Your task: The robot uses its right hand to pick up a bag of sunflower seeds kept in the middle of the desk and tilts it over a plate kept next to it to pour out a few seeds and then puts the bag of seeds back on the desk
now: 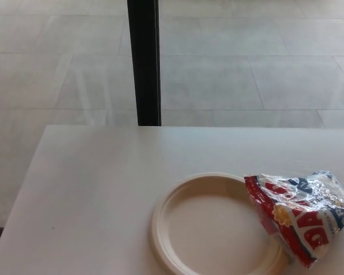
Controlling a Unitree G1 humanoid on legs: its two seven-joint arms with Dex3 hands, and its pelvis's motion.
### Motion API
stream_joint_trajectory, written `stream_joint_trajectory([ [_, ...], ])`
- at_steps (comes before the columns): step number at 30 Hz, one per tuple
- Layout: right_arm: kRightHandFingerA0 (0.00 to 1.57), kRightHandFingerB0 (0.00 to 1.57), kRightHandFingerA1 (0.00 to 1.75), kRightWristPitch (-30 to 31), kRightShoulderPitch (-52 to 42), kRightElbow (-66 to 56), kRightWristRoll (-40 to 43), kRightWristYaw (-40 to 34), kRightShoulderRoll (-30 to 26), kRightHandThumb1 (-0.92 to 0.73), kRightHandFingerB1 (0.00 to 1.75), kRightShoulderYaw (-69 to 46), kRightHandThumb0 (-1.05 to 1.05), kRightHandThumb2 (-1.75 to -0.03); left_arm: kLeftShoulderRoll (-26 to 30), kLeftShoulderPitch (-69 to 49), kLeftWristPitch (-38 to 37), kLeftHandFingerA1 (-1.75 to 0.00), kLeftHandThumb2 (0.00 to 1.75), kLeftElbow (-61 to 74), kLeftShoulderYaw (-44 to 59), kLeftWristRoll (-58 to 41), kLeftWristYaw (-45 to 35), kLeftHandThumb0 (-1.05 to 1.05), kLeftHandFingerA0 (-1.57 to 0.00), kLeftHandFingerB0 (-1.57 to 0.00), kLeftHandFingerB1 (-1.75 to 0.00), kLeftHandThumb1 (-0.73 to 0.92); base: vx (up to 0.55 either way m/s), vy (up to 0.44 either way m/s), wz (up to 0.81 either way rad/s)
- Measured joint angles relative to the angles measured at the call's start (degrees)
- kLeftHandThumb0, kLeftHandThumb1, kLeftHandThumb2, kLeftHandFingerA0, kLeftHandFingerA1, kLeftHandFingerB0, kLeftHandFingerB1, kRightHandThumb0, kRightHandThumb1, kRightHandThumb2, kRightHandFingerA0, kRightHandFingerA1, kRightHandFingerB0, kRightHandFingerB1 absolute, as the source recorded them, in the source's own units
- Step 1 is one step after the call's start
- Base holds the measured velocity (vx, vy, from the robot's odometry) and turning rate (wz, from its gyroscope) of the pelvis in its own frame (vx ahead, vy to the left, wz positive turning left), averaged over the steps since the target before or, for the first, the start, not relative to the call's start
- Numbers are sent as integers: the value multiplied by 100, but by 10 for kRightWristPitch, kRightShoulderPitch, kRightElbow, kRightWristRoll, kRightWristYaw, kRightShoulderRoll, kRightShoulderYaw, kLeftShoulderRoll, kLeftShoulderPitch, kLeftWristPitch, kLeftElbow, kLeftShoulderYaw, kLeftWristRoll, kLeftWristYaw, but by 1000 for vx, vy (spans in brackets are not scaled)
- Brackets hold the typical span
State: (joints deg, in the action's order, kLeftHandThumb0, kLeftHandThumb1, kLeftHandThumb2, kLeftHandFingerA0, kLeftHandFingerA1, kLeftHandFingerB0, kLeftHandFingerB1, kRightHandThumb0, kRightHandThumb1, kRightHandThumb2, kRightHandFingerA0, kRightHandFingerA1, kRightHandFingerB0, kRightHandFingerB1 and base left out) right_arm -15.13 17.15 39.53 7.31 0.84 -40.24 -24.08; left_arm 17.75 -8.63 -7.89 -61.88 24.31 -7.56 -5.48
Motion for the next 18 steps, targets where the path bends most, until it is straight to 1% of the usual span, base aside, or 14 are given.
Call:
stream_joint_trajectory([
  [1,0,0,7,0,7,-19,-8,3,-4,-53,0,18,-91,-92,0,1,0,-72,86,-1,0,0,0,-44,-24,-5,-53,47,0,0,0],
  [2,0,0,6,-1,14,-36,-16,7,-7,-50,0,36,-87,-87,0,2,0,-64,99,-2,0,0,0,-35,-21,-5,-54,43,0,0,0],
  [3,0,0,6,-4,22,-49,-25,9,-8,-50,0,53,-87,-87,0,2,0,-64,99,-1,0,-1,0,-35,-21,-5,-54,43,0,0,0],
  [4,0,0,2,-8,31,-56,-33,10,-8,-53,2,72,-91,-87,0,2,0,-67,100,0,0,-1,0,-34,-26,-10,-56,44,0,0,0],
  [6,0,0,3,-14,40,-66,-48,15,-8,-52,5,103,-89,-86,0,2,0,-67,100,1,-4,0,1,-33,-28,-12,-57,46,0,0,0],
  [7,0,0,4,-18,44,-68,-55,17,-8,-52,6,119,-88,-85,0,1,0,-72,93,3,-8,1,1,-27,-34,-11,-55,52,0,0,0],
  [9,0,0,4,-23,49,-68,-70,20,-8,-52,5,146,-89,-85,0,-2,0,-73,92,9,-13,1,1,-31,-34,-10,-55,52,0,0,0],
  [10,0,0,0,-24,51,-68,-77,20,-8,-46,3,157,-84,-79,0,-4,0,-71,91,11,-15,2,1,-31,-32,-10,-55,52,0,0,0],
  [11,0,0,3,-26,53,-68,-86,21,-8,-49,2,172,-82,-81,0,-6,0,-72,89,13,-17,3,1,-31,-36,-15,-56,51,0,0,0],
  [12,0,0,3,-26,55,-68,-94,22,-8,-49,2,184,-82,-81,0,-8,0,-72,89,13,-20,4,2,-31,-36,-15,-56,51,0,0,0],
  [13,0,0,3,-27,58,-66,-101,22,-8,-48,3,194,-81,-81,0,-9,0,-71,86,12,-23,5,3,-35,-31,-14,-56,52,0,0,0],
  [15,0,0,5,-29,65,-60,-118,23,-9,-46,4,217,-78,-79,0,-12,0,-72,89,13,-27,6,5,-32,-33,-13,-57,51,0,0,0],
  [16,0,0,1,-30,67,-58,-124,23,-10,-44,2,225,-77,-75,0,-14,0,-66,100,15,-28,6,6,-40,-26,-15,-58,44,0,0,0],
  [18,0,2,0,-32,76,-49,-143,23,-10,-39,2,246,-71,-69,0,-18,0,-67,100,19,-31,6,8,-37,-28,-16,-58,45,0,0,0],
])
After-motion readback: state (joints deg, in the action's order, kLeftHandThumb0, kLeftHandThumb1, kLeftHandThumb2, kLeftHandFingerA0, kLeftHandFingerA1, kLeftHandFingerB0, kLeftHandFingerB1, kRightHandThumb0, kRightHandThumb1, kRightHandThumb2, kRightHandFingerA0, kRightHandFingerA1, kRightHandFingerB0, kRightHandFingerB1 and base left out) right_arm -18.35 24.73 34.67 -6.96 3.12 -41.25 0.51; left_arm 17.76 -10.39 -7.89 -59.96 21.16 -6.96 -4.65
